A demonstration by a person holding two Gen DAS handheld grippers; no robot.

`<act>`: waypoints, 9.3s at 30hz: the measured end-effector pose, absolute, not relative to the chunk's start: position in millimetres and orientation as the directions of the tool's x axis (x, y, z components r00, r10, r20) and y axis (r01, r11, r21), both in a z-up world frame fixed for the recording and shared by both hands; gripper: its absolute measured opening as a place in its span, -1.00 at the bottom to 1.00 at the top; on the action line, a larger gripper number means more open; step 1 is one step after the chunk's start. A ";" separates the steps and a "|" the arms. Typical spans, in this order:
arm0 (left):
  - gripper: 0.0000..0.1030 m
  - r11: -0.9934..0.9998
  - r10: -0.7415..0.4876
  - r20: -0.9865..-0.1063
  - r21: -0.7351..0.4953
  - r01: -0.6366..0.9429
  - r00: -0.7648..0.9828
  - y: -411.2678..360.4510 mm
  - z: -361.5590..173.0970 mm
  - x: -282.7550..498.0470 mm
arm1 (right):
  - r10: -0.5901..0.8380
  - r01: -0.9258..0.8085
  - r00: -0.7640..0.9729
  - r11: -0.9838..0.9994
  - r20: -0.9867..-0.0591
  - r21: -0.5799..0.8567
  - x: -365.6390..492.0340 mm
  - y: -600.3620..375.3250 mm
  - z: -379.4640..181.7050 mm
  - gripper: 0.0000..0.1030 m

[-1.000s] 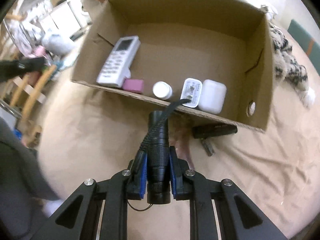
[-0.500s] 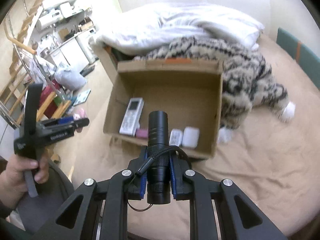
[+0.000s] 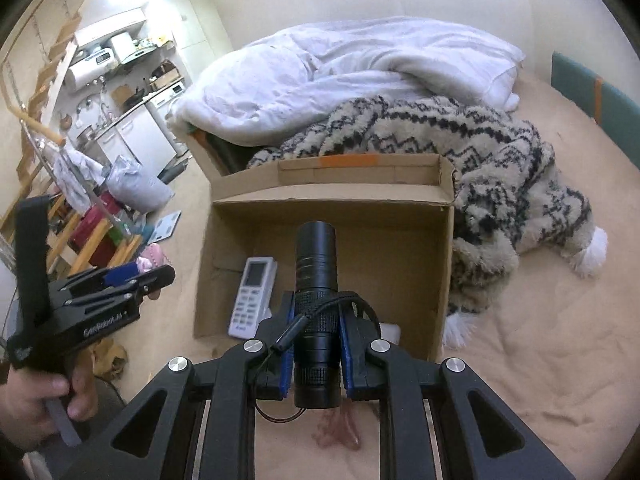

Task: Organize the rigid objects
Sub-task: 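Carry the keychain and flashlight into the box and open both tools, then lower the right tool beside the box and grasp the AA battery, then grasp the brown translucent comb with the left tool while the right tool holds the battery, then carry the comb and battery into the box and open both tools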

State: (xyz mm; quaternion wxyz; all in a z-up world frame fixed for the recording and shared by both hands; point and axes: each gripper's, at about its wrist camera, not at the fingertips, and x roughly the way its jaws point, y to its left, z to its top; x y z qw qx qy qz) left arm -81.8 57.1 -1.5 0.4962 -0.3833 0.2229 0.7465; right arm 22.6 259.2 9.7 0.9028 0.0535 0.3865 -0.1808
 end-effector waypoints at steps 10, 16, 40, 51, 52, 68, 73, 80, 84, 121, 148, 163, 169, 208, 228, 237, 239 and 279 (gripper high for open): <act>-0.40 -0.367 0.550 -0.797 0.039 -0.929 -0.250 111.0 -58.4 -66.7 | -0.331 0.427 0.473 0.897 -0.817 -0.116 55.6 226.2 -64.6 -0.62; -0.59 -0.364 0.511 -0.834 0.010 -0.932 -0.208 118.7 -80.1 -66.7 | -0.341 0.485 0.399 0.866 -0.851 -0.119 59.0 218.1 -83.1 -0.62; 0.60 -0.359 0.500 -0.835 0.039 -0.932 -0.228 98.9 -56.1 -60.8 | -0.262 0.592 0.523 0.796 -0.811 0.125 35.8 216.8 -48.1 0.99; 0.61 -0.381 0.481 -0.852 0.009 -0.925 -0.206 67.4 -34.7 -63.4 | -0.331 0.656 0.509 0.747 -0.795 0.108 14.3 226.0 -28.6 0.99; 0.61 -0.383 0.486 -0.849 0.005 -0.924 -0.206 61.9 -32.5 -63.2 | -0.339 0.664 0.504 0.740 -0.794 0.106 12.2 228.0 -28.4 0.99; 0.62 -0.424 0.461 -0.870 -0.043 -0.905 -0.175 21.6 -62.9 -63.9 | -0.363 0.781 0.375 0.620 -0.853 0.080 -35.3 252.6 -69.2 0.99; 0.62 -0.455 0.469 -0.867 -0.071 -0.888 -0.171 16.7 -62.4 -73.3 | -0.435 0.891 0.265 0.452 -0.860 0.046 -70.2 234.0 -76.9 0.99; 0.62 -0.507 0.485 -0.863 -0.143 -0.850 -0.143 12.7 -56.2 -88.8 | -0.379 0.953 0.227 0.276 -0.897 0.124 -94.8 207.5 -101.2 0.99; 0.62 -0.523 0.491 -0.861 -0.170 -0.835 -0.132 9.7 -53.2 -95.1 | -0.327 0.946 0.218 0.303 -0.920 0.117 -77.6 207.8 -117.7 0.97; 0.63 -0.515 0.478 -0.871 -0.171 -0.840 -0.116 14.1 -57.3 -87.1 | -0.201 0.719 0.081 0.690 -0.976 -0.082 35.9 288.4 -168.5 -0.79; 0.63 -0.496 0.418 -0.897 -0.091 -0.864 -0.145 18.6 -75.7 -80.2 | -0.572 0.729 0.510 0.684 -0.642 -0.030 6.4 298.1 42.6 -0.79; 0.63 -0.070 0.226 -0.973 0.037 -0.997 -0.052 71.4 -147.2 32.2 | -0.574 0.782 0.536 0.614 -0.619 0.108 -11.7 272.2 28.0 -0.79; 0.63 0.016 0.125 -0.990 0.063 -0.998 -0.060 102.7 -189.8 63.1 | -0.571 0.787 0.539 0.603 -0.619 0.128 -19.6 271.5 31.9 -0.79; -0.39 -0.449 0.358 -0.906 0.046 -0.892 -0.227 -22.5 -65.2 -52.1 | -0.590 0.842 0.426 0.536 -0.686 0.061 -6.8 274.1 14.9 -0.79; -0.39 -0.446 0.521 -0.799 0.045 -0.894 -0.300 84.5 -4.0 -93.1 | -0.612 0.910 0.300 0.413 -0.731 0.028 12.9 204.5 -1.9 -0.79; -0.39 -0.430 0.479 -0.821 0.090 -0.898 -0.312 118.5 -58.7 -91.2 | -0.561 0.941 0.168 0.336 -0.811 -0.037 20.6 179.3 -46.5 -0.79; -0.39 -0.432 0.468 -0.831 0.079 -0.898 -0.299 120.4 -66.5 -92.7 | -0.544 0.944 0.154 0.328 -0.825 -0.040 21.9 176.2 -54.7 -0.79; 0.39 -0.498 0.411 -0.824 0.154 -0.853 -0.389 112.1 -88.8 -88.6 | -0.645 0.990 0.128 0.129 -0.753 0.057 9.8 186.0 -28.2 1.00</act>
